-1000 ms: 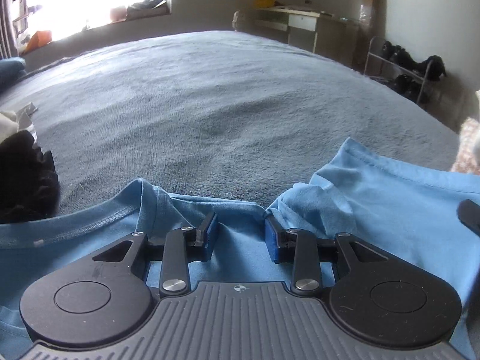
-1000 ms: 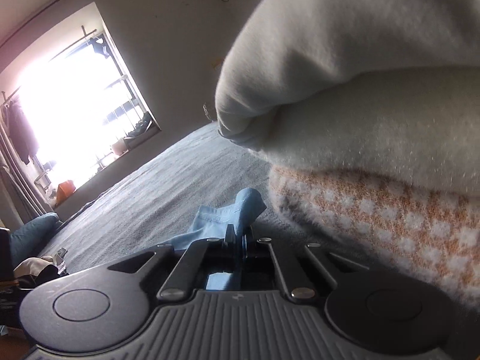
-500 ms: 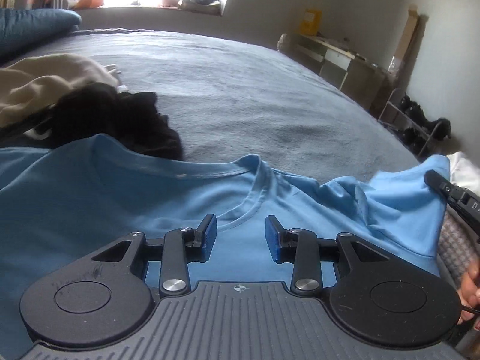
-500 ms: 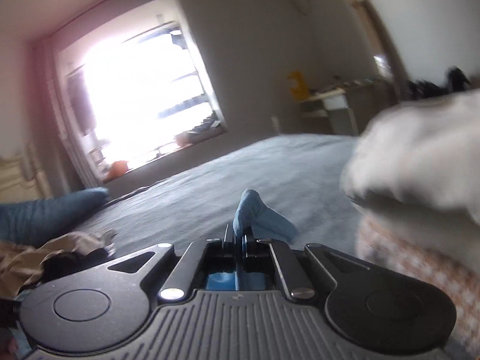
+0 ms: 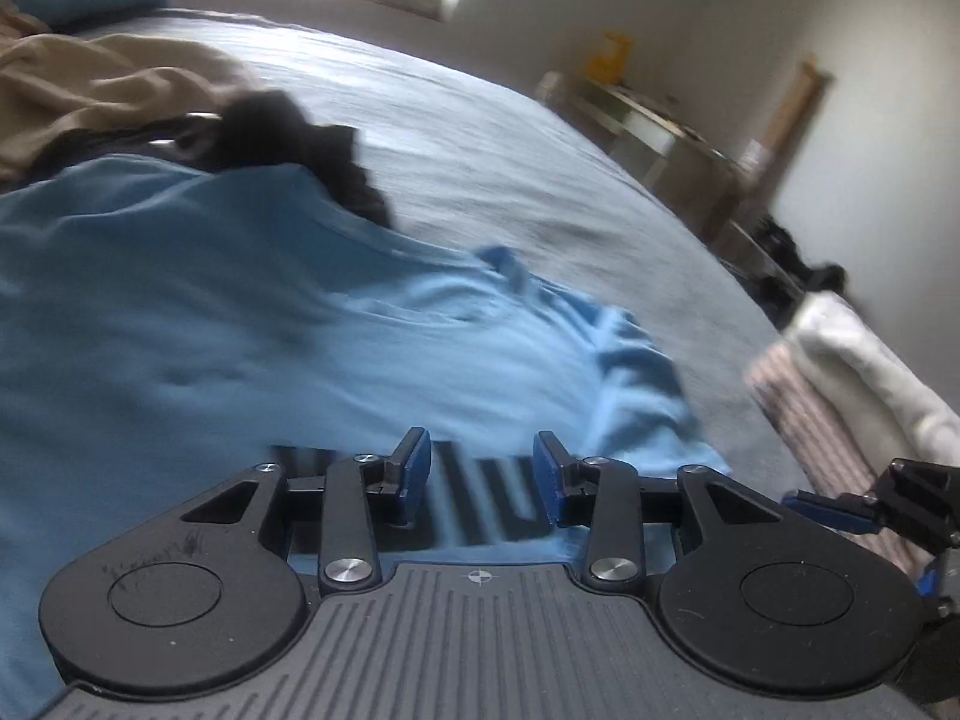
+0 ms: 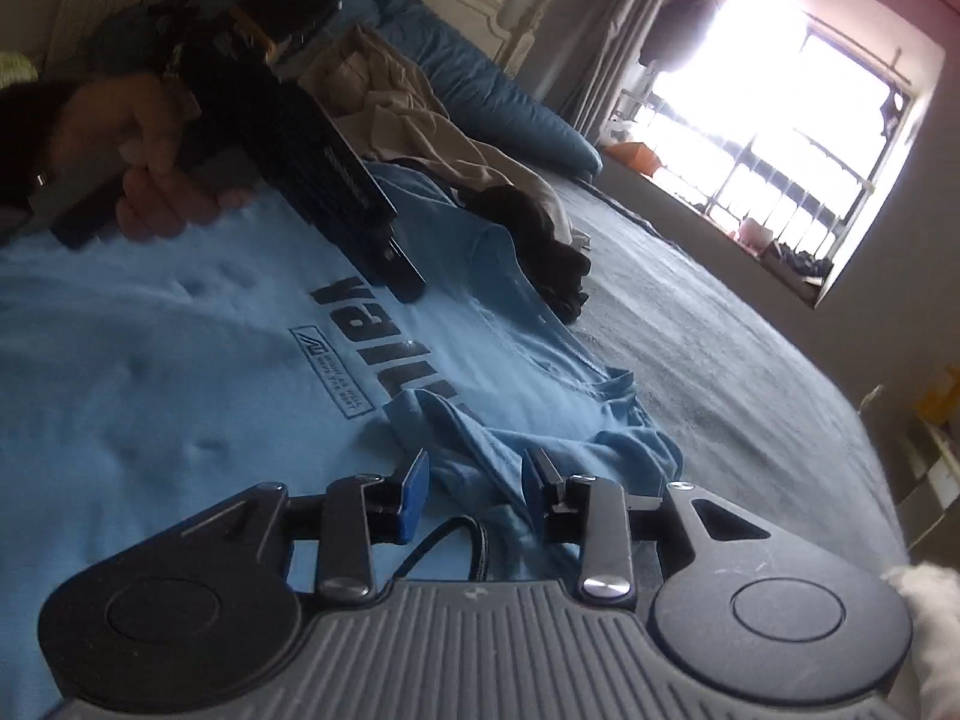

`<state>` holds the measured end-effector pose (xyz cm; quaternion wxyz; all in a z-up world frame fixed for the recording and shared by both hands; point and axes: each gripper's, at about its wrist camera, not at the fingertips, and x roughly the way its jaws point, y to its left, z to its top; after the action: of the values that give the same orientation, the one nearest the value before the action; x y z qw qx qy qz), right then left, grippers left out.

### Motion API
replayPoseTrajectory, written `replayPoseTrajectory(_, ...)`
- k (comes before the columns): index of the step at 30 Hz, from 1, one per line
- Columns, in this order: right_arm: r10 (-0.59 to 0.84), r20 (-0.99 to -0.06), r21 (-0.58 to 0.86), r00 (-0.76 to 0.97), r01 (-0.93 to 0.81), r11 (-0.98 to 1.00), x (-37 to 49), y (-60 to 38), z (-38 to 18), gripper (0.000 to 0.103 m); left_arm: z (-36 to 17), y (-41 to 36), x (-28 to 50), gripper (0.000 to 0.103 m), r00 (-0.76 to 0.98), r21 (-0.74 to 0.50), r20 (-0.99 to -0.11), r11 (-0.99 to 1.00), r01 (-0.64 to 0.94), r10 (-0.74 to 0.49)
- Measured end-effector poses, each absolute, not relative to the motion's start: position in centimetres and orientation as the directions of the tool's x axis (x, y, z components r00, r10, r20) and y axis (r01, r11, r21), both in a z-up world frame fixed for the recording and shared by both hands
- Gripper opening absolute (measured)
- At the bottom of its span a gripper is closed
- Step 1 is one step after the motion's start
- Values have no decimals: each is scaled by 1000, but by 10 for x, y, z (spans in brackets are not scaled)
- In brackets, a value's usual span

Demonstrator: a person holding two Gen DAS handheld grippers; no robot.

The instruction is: Fold clothes

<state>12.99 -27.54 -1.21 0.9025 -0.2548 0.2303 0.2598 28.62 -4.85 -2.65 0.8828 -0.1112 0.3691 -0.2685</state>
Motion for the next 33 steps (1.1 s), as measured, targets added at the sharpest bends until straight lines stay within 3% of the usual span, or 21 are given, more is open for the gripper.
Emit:
replayPoseTrajectory(4, 492, -559, -116, 667, -651, 750, 76, -306, 32, 37, -25, -91, 276, 43, 550, -338, -591, 800, 496, -591)
replayPoseTrajectory(7, 594, -542, 57, 594, -679, 732, 35, -329, 65, 36, -22, -124, 268, 43, 545, -225, -597, 776, 590, -588)
replayPoseTrajectory(13, 677, -387, 113, 626, -697, 708, 15, -360, 85, 43, -25, -188, 253, 43, 566, 37, -603, 689, 724, -562)
replayPoseTrajectory(19, 315, -568, 3, 760, -380, 925, 116, -346, -27, 34, -46, -246, 248, 43, 565, 240, -639, 562, 791, -522)
replayPoseTrajectory(21, 309, -557, 19, 771, -360, 933, 117, -348, -34, 25, -54, -257, 251, 43, 564, 276, -658, 537, 797, -499)
replayPoseTrajectory(22, 306, -551, 27, 776, -350, 936, 118, -349, -38, 25, -57, -262, 252, 43, 562, 290, -666, 525, 800, -490)
replayPoseTrajectory(25, 297, -534, 52, 792, -320, 946, 120, -352, -48, 22, -65, -274, 256, 42, 563, 306, -678, 514, 801, -473)
replayPoseTrajectory(27, 290, -523, 68, 802, -300, 951, 121, -354, -55, 22, -67, -276, 260, 36, 562, 291, -681, 531, 796, -470)
replayPoseTrajectory(29, 283, -511, 85, 811, -280, 956, 123, -356, -62, 22, -66, -273, 265, 19, 555, 243, -682, 569, 786, -475)
replayPoseTrajectory(33, 268, -489, 120, 830, -240, 963, 125, -360, -75, 22, -55, -249, 280, 4, 538, 65, -664, 676, 734, -520)
